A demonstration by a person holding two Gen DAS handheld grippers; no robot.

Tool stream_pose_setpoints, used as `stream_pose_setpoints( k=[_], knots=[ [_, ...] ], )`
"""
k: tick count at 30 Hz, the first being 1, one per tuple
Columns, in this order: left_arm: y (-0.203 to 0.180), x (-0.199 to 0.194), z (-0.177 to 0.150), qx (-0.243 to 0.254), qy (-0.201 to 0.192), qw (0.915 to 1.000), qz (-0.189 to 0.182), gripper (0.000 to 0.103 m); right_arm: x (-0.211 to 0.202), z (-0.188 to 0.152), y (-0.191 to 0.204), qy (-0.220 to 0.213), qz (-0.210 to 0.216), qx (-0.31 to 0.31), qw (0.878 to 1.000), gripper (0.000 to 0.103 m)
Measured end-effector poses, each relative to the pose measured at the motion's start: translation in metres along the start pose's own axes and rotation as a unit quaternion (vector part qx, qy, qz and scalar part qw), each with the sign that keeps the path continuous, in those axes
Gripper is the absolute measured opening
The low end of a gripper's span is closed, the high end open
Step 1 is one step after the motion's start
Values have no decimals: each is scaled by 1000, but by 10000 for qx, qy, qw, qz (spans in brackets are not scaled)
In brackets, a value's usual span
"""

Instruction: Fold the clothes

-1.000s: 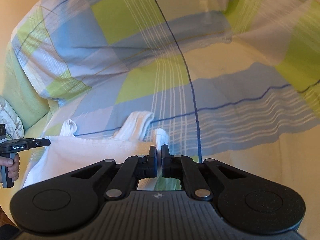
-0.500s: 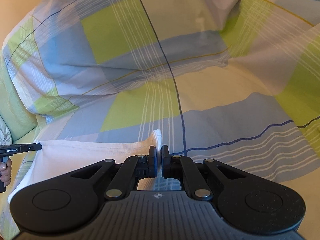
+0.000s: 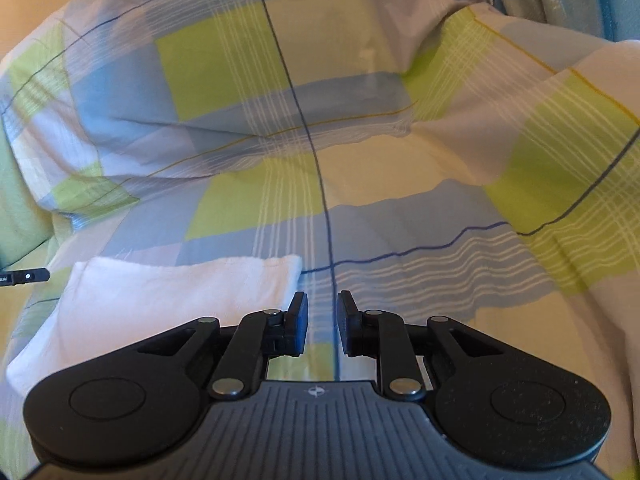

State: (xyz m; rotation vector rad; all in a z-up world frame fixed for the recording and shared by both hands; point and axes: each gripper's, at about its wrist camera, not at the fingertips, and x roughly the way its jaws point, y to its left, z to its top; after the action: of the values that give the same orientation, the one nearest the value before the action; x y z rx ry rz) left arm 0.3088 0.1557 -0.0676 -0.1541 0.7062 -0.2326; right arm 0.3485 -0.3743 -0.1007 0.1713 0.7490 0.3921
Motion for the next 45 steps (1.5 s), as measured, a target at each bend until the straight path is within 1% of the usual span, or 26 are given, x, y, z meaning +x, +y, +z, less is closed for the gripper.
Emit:
stream_pose_setpoints(
  k=[2, 4, 7, 9, 11, 12, 14, 15, 16, 17, 18, 21, 24, 26, 27, 28, 29, 31, 33, 35, 36, 37, 40, 42, 44, 45],
  knots=[
    [-10, -23, -14, 62, 2, 9996, -281, 29, -20, -15, 9, 141, 285, 47, 9995, 29],
    [-24, -45, -29, 141, 39, 9978, -651, 34, -38, -33, 21, 271, 519, 4, 9983, 36],
    [-49, -70, -53, 326, 123, 9929, -1135, 42, -54, -52, 39, 390, 684, -118, 9968, 38],
    [-64, -75, -66, 529, 251, 9912, -1184, 43, -56, -61, 47, 471, 715, -196, 9961, 41],
    [-77, -73, -76, 793, 380, 9903, -1073, 42, -56, -69, 52, 565, 720, -248, 9955, 42],
    [-81, -69, -80, 867, 443, 9900, -1020, 38, -55, -71, 53, 585, 721, -230, 9954, 42],
    [-87, -61, -84, 959, 584, 9880, -1063, 24, -52, -75, 53, 591, 731, -211, 9953, 42],
    [-87, -58, -86, 983, 645, 9870, -1097, 12, -50, -76, 52, 595, 727, -183, 9954, 42],
    [-86, -55, -87, 965, 689, 9866, -1123, 7, -49, -76, 51, 591, 728, -159, 9955, 42],
    [-85, -53, -88, 931, 695, 9865, -1153, 5, -47, -77, 50, 571, 744, -148, 9955, 42],
    [-83, -52, -88, 895, 700, 9866, -1175, 0, -46, -77, 49, 551, 759, -136, 9955, 42],
    [-75, -55, -87, 919, 669, 9874, -1104, 0, -39, -76, 41, 480, 799, 93, 9956, 42],
    [-62, -61, -86, 940, 687, 9896, -849, 0, -32, -74, 30, 410, 843, 384, 9949, 42],
    [-54, -63, -87, 893, 711, 9906, -748, 0, -29, -74, 24, 374, 984, 538, 9930, 40],
    [-51, -63, -87, 873, 730, 9910, -711, 0, -29, -74, 22, 364, 1088, 589, 9917, 37],
    [-48, -64, -88, 848, 734, 9912, -696, 0, -28, -74, 21, 383, 1207, 605, 9901, 21],
    [-47, -65, -88, 840, 713, 9916, -685, 0, -27, -73, 21, 411, 1281, 624, 9889, 9],
    [-47, -68, -86, 782, 643, 9921, -736, 0, -28, -71, 18, 448, 1289, 711, 9881, 5],
    [-50, -71, -84, 729, 568, 9923, -828, 0, -34, -70, 9, 361, 978, 933, 9902, 5],
    [-54, -72, -81, 641, 486, 9926, -906, 13, -38, -70, 2, 356, 857, 1093, 9897, 5],
    [-56, -71, -81, 567, 477, 9924, -978, 30, -39, -71, 2, 387, 814, 1101, 9898, 5],
    [-58, -70, -81, 502, 465, 9923, -1031, 36, -40, -72, 5, 435, 793, 1059, 9903, 6],
    [-65, -64, -82, 445, 501, 9918, -1092, 36, -42, -74, 12, 513, 839, 1074, 9893, 7],
    [-69, -57, -84, 419, 553, 9914, -1107, 36, -42, -75, 13, 479, 817, 1107, 9893, 13],
    [-71, -49, -86, 373, 614, 9909, -1135, 33, -41, -76, 14, 444, 794, 1141, 9893, 21],
    [-72, -45, -86, 354, 631, 9910, -1129, 27, -41, -76, 14, 426, 783, 1157, 9893, 25]
  ],
)
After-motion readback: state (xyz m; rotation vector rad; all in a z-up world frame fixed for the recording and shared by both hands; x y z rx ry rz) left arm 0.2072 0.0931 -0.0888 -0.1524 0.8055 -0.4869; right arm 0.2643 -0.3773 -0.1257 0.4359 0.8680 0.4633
